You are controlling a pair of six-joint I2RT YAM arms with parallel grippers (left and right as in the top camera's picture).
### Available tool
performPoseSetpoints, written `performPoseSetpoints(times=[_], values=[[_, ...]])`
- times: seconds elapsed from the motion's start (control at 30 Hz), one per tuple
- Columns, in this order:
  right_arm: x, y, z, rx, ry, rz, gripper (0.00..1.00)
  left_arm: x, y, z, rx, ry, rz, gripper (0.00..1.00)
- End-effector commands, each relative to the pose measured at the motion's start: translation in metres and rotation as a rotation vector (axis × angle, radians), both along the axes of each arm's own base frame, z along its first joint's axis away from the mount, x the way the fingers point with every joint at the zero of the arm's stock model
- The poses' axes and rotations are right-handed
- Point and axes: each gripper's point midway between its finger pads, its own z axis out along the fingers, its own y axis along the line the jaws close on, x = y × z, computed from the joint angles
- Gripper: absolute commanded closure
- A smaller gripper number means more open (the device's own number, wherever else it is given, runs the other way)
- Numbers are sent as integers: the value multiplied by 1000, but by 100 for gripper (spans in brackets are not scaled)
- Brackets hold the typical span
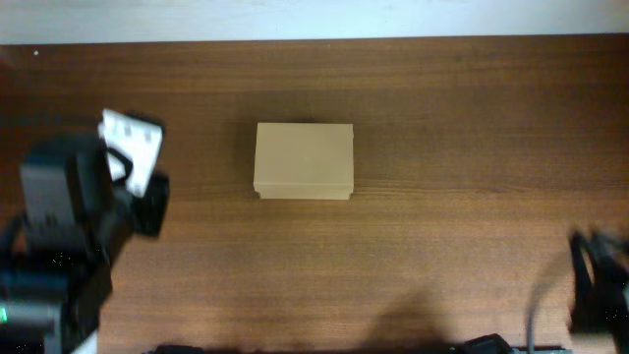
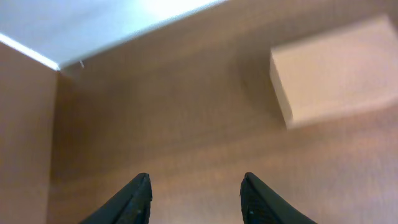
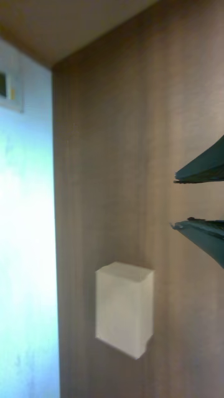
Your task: Pack container
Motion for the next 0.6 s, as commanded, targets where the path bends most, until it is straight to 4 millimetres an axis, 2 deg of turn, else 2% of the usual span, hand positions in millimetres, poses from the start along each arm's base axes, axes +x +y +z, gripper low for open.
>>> performPoseSetpoints(times=[0.0, 0.1, 0.13, 0.2, 0.23, 0.27, 0.3, 0.33, 0.4, 0.57], values=[[-20, -17, -30, -4, 21, -82, 80, -34, 6, -29, -8, 8, 28, 48], [-32, -24, -55, 31, 46, -137, 80, -56, 9, -55, -13, 22, 44, 45], [-33, -24, -63, 36, 61, -142, 80, -60, 10, -62, -12, 27, 44, 41], [-32, -25, -78, 23, 97, -147, 79, -62, 10, -72, -15, 20, 46, 26], [-30, -25, -84, 12, 117, -152, 76, -60, 10, -75, -16, 9, 46, 13], [-28, -25, -91, 3, 139, -155, 70, -57, 9, -77, -16, -1, 45, 1], [-26, -24, -96, -2, 155, -155, 61, -55, 9, -79, -17, -6, 45, 1], [-23, -24, -100, -5, 164, -155, 45, -54, 9, -80, -17, -7, 45, 1], [-19, -23, -106, -10, 181, -155, 4, -53, 9, -82, -17, -4, 45, 1], [-10, -20, -108, -4, 169, -153, 1, -53, 9, -82, -17, -1, 45, 1]])
